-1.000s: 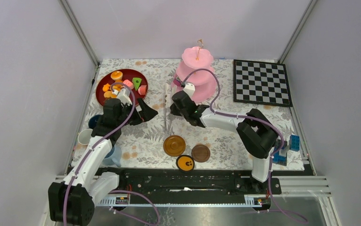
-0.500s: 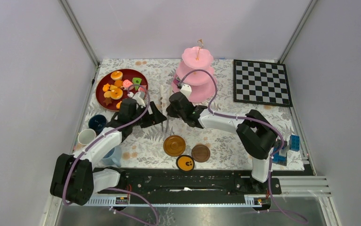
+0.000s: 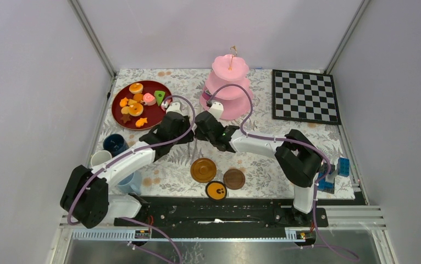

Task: Serve the afternoon tea
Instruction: Adjust the clamp at the center of the board.

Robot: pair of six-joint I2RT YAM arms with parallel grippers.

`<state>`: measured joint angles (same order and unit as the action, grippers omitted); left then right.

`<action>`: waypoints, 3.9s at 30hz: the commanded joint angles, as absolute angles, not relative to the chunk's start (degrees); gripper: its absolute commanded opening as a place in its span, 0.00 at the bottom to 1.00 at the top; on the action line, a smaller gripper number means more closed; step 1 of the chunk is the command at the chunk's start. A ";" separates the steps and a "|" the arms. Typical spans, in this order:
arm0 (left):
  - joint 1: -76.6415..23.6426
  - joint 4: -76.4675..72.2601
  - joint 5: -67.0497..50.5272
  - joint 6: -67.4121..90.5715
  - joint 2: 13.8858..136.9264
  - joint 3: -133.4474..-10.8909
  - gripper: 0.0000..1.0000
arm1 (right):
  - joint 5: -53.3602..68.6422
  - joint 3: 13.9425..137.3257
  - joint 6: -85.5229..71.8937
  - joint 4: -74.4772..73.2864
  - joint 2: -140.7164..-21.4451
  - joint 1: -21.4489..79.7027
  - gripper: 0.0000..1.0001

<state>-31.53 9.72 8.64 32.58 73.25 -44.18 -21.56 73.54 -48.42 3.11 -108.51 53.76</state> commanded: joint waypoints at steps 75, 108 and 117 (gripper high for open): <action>-19.05 18.87 3.31 24.29 96.86 -56.52 0.05 | -5.60 69.94 -42.95 19.80 -113.05 49.00 0.48; -30.42 -26.81 19.16 24.89 78.67 -27.91 0.99 | -2.31 32.60 -31.36 53.11 -84.15 39.88 0.77; -36.61 -36.79 29.23 31.46 85.25 -21.11 0.99 | -1.67 29.99 -31.28 57.79 -83.66 39.87 0.78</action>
